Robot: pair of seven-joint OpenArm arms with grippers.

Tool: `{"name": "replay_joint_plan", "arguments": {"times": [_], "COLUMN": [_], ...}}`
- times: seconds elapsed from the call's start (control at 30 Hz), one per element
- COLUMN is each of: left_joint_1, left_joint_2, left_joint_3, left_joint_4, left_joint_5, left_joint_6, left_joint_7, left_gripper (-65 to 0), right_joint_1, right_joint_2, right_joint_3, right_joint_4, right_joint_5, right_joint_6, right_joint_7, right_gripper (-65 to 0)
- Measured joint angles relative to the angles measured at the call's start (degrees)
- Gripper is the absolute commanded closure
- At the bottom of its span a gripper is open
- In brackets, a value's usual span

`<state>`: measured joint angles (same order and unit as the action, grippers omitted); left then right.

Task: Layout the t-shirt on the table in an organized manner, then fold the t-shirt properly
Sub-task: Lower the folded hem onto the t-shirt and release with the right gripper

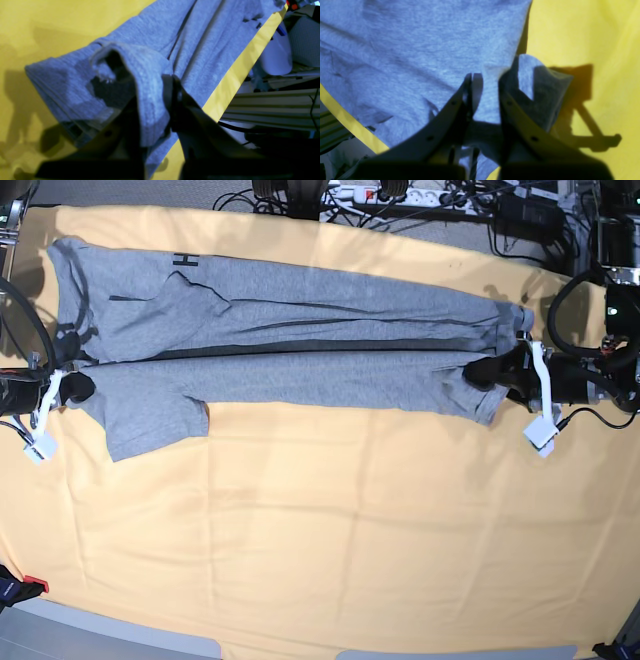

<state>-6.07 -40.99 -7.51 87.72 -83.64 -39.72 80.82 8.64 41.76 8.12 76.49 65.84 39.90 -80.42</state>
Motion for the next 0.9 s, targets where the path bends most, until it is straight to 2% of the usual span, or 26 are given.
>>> {"name": "replay_joint_plan", "arguments": {"times": [0.03, 0.07, 0.1, 0.17, 0.2, 0.23, 0.27, 0.47, 0.6, 0.87, 0.9], "left_joint_1": [0.00, 0.00, 0.00, 0.00, -0.02, 0.00, 0.00, -0.02, 0.00, 0.00, 0.00], "left_joint_2": [0.00, 0.02, 0.02, 0.02, 0.00, 0.02, 0.00, 0.00, 0.00, 0.00, 0.00], "left_joint_3": [0.00, 0.00, 0.00, 0.00, 0.00, 0.00, 0.00, 0.00, 0.00, 0.00, 0.00], "left_joint_4": [0.00, 0.00, 0.00, 0.00, 0.00, 0.00, 0.00, 0.00, 0.00, 0.00, 0.00], "left_joint_5": [0.00, 0.00, 0.00, 0.02, 0.02, 0.02, 0.04, 0.02, 0.02, 0.02, 0.02], "left_joint_6": [0.00, 0.00, 0.00, 0.00, 0.00, 0.00, 0.02, 0.02, 0.00, 0.00, 0.00], "left_joint_7": [0.00, 0.00, 0.00, 0.00, 0.00, 0.00, 0.04, 0.02, 0.02, 0.02, 0.02], "left_gripper": [0.0, -5.1, -13.2, -29.1, -34.6, -36.9, -37.1, -37.1, -37.1, -37.1, -37.1], "right_joint_1": [0.11, 0.13, 0.11, 0.09, 0.11, 0.15, 0.39, 5.88, 8.76, 7.82, 7.17], "right_joint_2": [0.00, 0.02, 0.04, 0.04, 0.11, 0.20, 0.35, 1.09, 1.07, 0.50, 0.09], "right_joint_3": [0.00, 0.00, 0.00, 0.00, 0.00, 0.00, 0.00, -0.04, -0.04, -0.04, -0.04], "right_joint_4": [0.00, 0.00, 0.00, 0.00, 0.00, 0.00, 0.00, 0.00, 0.02, 0.00, 0.00], "right_joint_5": [0.02, 0.02, 0.02, -0.15, -0.44, -0.44, -0.44, -0.24, 0.83, 0.90, 0.63], "right_joint_6": [0.00, 0.00, 0.00, 0.02, 0.02, 0.00, 0.00, 0.00, -1.31, -1.75, -1.77], "right_joint_7": [0.00, 0.02, 0.02, 0.00, -0.02, -0.09, -0.13, -0.20, -0.17, -0.15, 1.73], "right_gripper": [0.0, 0.0, -4.3, -20.2, -28.9, -36.0, -40.0, -40.7, -40.7, -40.7, -40.7]}}
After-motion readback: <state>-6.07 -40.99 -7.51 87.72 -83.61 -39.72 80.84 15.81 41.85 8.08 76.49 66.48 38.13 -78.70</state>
